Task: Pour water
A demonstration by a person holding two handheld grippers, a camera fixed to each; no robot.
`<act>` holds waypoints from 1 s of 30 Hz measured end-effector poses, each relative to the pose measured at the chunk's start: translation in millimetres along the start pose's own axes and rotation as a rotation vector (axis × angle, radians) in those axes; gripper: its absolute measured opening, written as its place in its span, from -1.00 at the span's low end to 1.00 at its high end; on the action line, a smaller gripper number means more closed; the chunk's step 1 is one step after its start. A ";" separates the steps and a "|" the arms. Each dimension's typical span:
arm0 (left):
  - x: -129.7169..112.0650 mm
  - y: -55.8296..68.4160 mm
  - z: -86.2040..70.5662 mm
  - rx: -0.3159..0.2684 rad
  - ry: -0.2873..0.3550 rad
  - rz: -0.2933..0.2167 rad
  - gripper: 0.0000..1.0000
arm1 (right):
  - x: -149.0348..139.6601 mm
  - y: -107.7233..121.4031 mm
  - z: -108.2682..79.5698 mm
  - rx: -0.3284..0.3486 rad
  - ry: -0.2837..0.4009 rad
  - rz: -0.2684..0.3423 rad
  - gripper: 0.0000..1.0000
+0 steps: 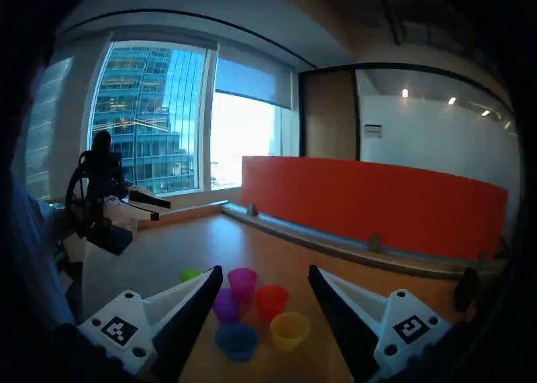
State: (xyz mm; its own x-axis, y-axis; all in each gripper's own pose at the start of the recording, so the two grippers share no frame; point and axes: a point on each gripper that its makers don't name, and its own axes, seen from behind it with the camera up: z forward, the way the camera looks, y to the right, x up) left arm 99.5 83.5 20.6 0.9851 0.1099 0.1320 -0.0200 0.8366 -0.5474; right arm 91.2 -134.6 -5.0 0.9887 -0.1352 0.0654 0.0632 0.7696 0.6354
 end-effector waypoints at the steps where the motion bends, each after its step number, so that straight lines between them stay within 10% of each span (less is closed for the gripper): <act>1: -3.3 0.1 0.9 -0.002 -0.004 0.002 0.97 | -5.1 -0.6 1.4 0.004 -0.009 -0.001 0.98; 30: -126.9 5.9 26.7 -0.045 -0.234 0.022 0.97 | -140.6 -22.7 23.4 0.129 -0.267 -0.071 0.98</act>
State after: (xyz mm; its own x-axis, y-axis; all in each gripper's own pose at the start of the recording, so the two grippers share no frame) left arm -30.1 88.8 22.7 0.9182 0.2537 0.3042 -0.0286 0.8084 -0.5879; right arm -52.4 -147.6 -10.6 0.9105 -0.3582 0.2067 0.0960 0.6692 0.7369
